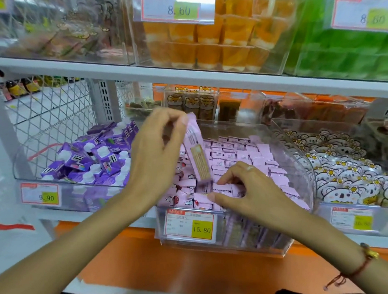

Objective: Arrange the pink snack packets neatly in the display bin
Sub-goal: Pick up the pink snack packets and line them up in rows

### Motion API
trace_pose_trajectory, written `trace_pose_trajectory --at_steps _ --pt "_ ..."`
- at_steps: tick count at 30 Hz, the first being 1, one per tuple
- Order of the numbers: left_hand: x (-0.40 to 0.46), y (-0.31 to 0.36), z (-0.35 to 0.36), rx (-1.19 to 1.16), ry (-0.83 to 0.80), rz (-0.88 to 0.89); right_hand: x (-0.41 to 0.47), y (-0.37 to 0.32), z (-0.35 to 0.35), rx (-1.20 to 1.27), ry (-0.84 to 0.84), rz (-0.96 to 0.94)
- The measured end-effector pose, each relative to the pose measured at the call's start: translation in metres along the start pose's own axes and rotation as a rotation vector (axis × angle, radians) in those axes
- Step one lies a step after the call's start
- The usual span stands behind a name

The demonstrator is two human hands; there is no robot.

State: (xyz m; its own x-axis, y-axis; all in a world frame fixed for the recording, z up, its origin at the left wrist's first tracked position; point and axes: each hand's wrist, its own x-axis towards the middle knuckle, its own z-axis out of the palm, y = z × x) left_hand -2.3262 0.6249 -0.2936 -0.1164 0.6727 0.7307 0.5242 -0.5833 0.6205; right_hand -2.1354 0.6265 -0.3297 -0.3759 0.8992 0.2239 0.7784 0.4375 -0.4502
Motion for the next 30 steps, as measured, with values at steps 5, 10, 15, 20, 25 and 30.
trace_pose_trajectory --at_steps 5,10,15,20,25,30 --pt "0.002 0.007 -0.008 -0.357 0.154 -0.222 -0.003 -0.007 -0.003 0.163 0.128 0.006" --pt "-0.005 0.005 0.003 -0.5 0.062 -0.522 -0.005 -0.025 -0.007 0.512 0.279 -0.178" --pt "0.001 -0.008 -0.014 -0.029 -0.3 -0.076 -0.004 -0.025 -0.015 1.002 0.15 0.093" --pt "-0.002 -0.01 -0.019 0.19 -0.572 0.129 -0.001 -0.024 -0.018 1.131 0.061 0.247" --pt "-0.003 -0.012 -0.017 0.035 -0.47 -0.07 0.0 -0.022 -0.021 1.342 0.059 0.215" --pt "-0.009 -0.007 -0.005 -0.083 -0.446 -0.227 0.0 -0.026 -0.018 1.106 0.211 0.057"
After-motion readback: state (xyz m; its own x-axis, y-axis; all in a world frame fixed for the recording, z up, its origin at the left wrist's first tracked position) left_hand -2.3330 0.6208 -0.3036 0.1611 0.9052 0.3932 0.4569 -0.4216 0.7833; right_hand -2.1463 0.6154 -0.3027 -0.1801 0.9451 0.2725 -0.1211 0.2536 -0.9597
